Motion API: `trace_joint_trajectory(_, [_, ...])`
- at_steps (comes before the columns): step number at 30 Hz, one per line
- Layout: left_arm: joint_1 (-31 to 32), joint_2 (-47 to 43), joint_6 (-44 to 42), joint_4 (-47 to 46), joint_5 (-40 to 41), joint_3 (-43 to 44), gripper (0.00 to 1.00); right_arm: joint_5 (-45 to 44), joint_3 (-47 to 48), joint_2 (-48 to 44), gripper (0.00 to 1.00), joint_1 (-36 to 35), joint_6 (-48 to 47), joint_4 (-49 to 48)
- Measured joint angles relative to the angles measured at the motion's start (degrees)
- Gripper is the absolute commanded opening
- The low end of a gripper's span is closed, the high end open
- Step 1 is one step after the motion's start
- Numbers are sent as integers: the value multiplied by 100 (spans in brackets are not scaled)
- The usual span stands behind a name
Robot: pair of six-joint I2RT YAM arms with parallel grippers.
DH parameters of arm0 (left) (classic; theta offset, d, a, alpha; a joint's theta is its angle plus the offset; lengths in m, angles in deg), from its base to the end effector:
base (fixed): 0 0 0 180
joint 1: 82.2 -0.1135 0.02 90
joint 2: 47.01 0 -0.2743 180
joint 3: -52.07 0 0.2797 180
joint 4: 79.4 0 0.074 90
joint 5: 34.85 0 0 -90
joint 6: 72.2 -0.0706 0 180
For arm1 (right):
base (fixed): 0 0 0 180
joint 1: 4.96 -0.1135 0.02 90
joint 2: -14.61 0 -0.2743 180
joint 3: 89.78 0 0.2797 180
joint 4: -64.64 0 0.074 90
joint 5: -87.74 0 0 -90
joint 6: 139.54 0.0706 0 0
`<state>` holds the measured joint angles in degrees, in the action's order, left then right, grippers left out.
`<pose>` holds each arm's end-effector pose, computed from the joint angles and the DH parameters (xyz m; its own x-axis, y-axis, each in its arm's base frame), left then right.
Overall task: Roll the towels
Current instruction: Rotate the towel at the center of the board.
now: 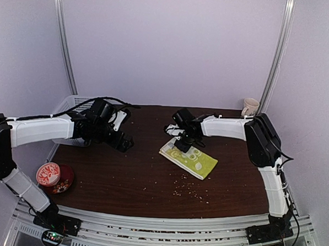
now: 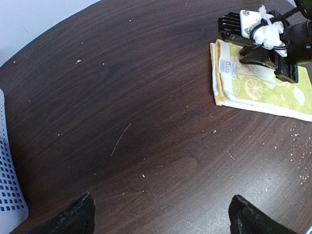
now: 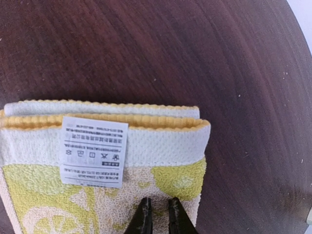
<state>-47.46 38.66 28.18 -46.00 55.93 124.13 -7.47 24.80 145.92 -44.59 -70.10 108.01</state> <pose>0.3044 -0.2099 0.2154 -0.6925 0.2610 -0.6725 0.4447 0.8885 -0.1131 0.4207 0.3400 0.1139 -0.4143 -0.7972 -0.4391 -0.7966 0.5510 -0.2488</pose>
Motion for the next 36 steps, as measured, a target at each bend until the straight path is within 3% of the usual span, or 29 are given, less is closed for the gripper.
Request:
trace_joint_trajectory(11, [-26,0,0,0,7,-2,98,-1384,804,704,15,192,455,-249])
trace_joint_trajectory(21, [-31,-2,-66,0,378,0,98,-1827,1648,852,24,774,798,212])
trace_joint_trajectory(26, [-31,-216,-240,-83,999,-116,98,-1611,1681,466,50,874,876,387])
trace_joint_trajectory(30, [-55,-1141,-396,-487,1281,-586,98,-1182,457,-957,92,1001,645,142])
trace_joint_trajectory(31, [-79,-1475,-385,-678,1298,-734,98,-1102,28,-1460,99,1071,551,39])
trace_joint_trajectory(36, [-151,-2643,-55,-1561,1447,-1134,98,-785,-1696,-3768,100,1532,153,-879])
